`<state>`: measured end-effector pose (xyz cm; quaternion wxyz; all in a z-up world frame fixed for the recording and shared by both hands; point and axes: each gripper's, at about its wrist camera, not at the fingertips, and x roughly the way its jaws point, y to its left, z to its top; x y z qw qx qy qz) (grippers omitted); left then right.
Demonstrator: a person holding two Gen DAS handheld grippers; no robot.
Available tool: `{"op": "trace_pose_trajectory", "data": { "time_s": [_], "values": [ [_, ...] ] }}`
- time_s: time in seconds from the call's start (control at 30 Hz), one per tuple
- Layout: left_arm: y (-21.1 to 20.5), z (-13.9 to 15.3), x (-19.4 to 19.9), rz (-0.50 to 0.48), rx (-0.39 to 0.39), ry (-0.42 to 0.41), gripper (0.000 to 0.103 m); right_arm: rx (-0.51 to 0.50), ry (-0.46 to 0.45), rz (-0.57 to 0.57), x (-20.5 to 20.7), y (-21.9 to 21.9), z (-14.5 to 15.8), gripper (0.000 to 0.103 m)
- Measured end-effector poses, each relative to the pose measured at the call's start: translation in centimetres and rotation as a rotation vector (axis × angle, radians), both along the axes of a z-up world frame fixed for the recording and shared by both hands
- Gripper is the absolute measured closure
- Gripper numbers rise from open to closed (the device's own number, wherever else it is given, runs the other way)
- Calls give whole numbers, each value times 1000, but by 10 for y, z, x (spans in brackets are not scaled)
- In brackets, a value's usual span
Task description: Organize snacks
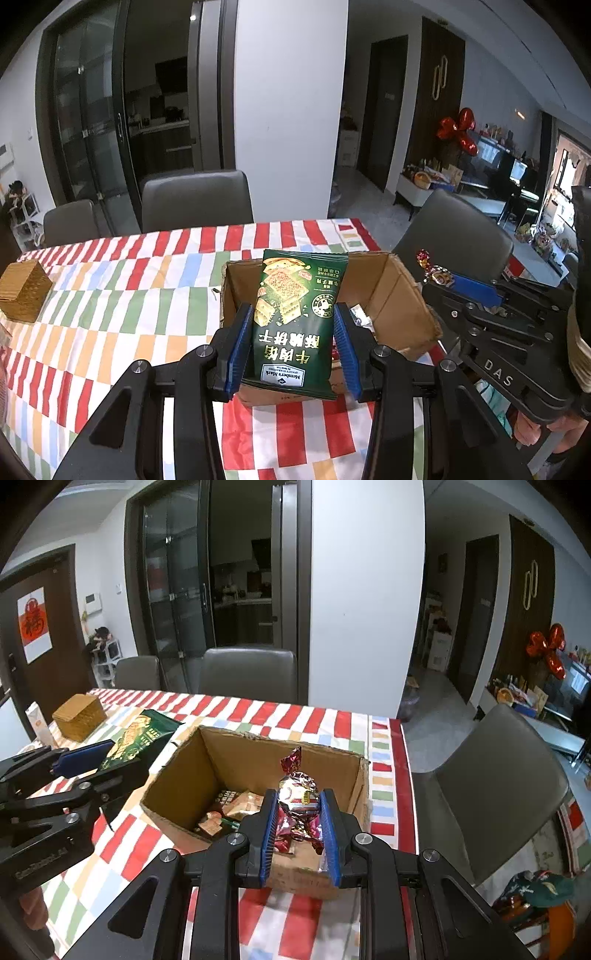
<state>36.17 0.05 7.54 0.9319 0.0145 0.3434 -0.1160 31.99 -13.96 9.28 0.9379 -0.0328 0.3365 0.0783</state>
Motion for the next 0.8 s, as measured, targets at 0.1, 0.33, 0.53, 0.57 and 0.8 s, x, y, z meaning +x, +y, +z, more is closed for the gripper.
{"op": "trace_pose_trajectory", "data": {
  "time_s": [0.1,0.33,0.53,0.57,0.8],
  "values": [
    [-5,-3,10,12,20,16,59,1,19,-6,11,0,-5,79],
    [1,-5,7,53,43,3,47,-14,26,-32,15,3,-8,54],
    [8,-1,-29,94,73,-52,36,1,9,-24,-11,2,-8,47],
    [9,0,-37,101,74,-63,35,0,5,-26,-16,3,-8,45],
    [10,4,-101,122,107,-144,22,9,-56,-44,-73,1,-6,34]
  ]
}}
